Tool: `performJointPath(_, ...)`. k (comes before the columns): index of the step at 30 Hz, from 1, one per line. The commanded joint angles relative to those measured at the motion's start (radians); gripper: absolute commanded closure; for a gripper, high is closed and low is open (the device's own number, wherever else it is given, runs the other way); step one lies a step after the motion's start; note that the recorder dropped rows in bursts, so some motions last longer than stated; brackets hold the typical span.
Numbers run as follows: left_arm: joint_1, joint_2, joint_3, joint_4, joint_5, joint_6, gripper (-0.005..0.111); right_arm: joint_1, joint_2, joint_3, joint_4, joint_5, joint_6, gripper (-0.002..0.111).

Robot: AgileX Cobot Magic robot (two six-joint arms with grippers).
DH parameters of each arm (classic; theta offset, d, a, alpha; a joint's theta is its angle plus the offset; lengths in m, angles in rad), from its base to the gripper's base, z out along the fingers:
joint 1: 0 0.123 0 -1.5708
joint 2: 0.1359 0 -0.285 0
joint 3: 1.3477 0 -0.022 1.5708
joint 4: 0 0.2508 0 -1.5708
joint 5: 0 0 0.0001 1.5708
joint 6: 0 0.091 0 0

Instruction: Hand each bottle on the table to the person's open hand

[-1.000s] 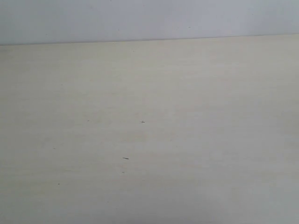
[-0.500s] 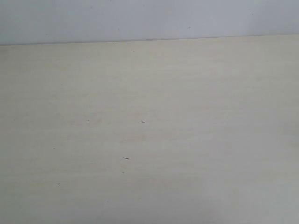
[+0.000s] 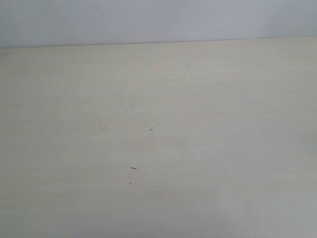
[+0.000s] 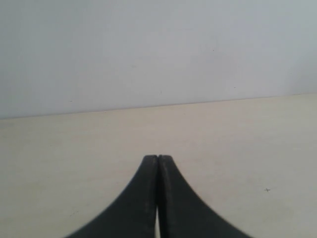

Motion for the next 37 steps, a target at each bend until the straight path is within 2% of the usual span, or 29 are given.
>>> performJointPath(1, 0.002, -0.003, 0.0, 0.0, -0.004, -0.007, 0.107, -0.005, -0.005, 0.004, -0.004, -0.008, 0.003, 0.108)
performJointPath(37, 0.002, -0.003, 0.0, 0.0, -0.004, -0.007, 0.107, -0.005, -0.005, 0.004, -0.004, 0.009, 0.003, 0.108)
